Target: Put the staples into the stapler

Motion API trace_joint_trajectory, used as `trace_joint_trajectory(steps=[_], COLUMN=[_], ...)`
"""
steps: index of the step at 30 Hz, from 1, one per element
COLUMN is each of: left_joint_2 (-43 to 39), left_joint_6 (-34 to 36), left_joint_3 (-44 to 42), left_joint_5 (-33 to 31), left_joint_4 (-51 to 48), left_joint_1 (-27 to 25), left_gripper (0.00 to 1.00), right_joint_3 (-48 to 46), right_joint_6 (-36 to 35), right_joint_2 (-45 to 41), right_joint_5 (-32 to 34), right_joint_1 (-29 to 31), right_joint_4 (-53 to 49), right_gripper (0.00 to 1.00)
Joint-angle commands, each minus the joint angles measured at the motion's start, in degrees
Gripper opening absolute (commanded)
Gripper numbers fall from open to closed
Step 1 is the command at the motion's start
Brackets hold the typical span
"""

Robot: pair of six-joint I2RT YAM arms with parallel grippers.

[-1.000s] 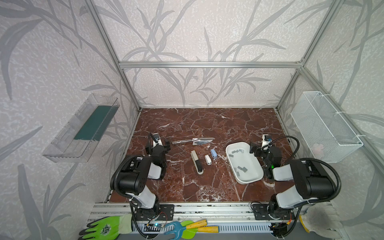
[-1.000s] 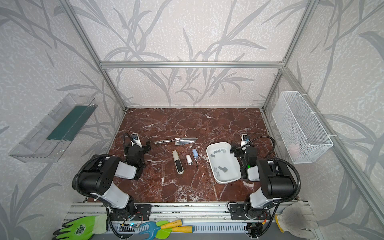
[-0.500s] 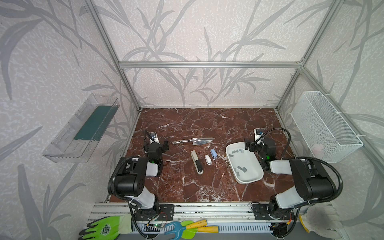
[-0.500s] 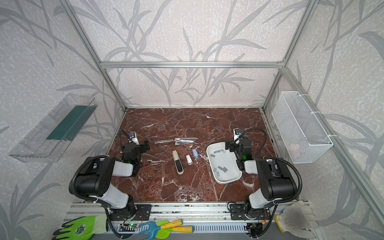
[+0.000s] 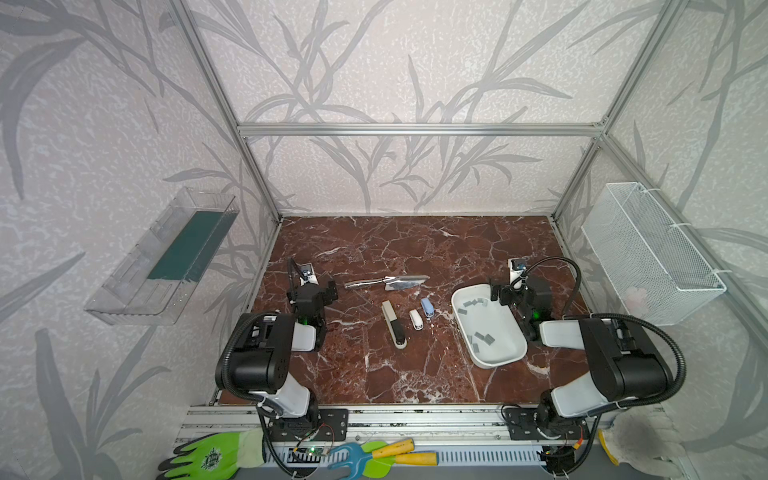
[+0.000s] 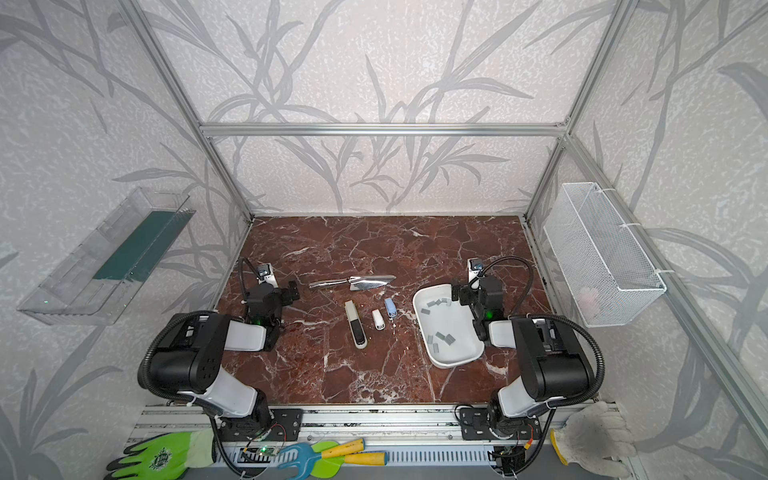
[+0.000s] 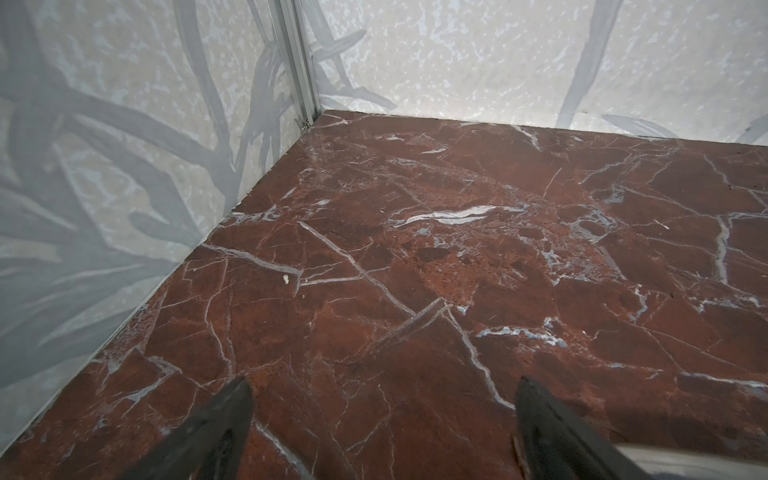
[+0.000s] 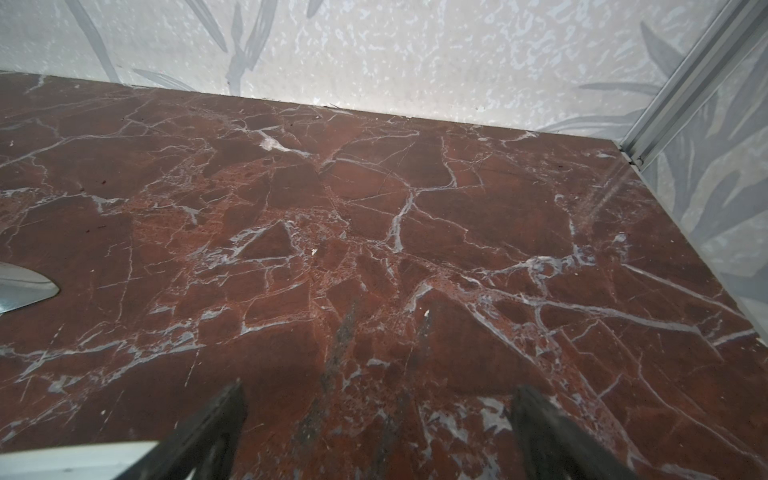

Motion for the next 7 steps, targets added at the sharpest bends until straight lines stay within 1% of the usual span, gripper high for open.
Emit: trace_joint_trajectory(steps=[1,7], left_joint_2=[-1.2,-1.3], left_joint_6=[-0.2,-0.2], left_joint_3=[1.0,1.0], left_joint_5=[-0.6,-0.6], left_joint_4=[-0.1,-0.1], left_joint_1=[0.2,0.1], left_gripper=[0.99,0.99], right_joint_3=[0.5,0.6], right_joint_6=[-1.0,-1.1], right_joint_2=[-0.2,-0.2], right_joint_5=[0.9,1.1], right_joint_1=[0.1,0.3], right_joint_4=[-0.5,-0.6], right_gripper=[0.99,0.99])
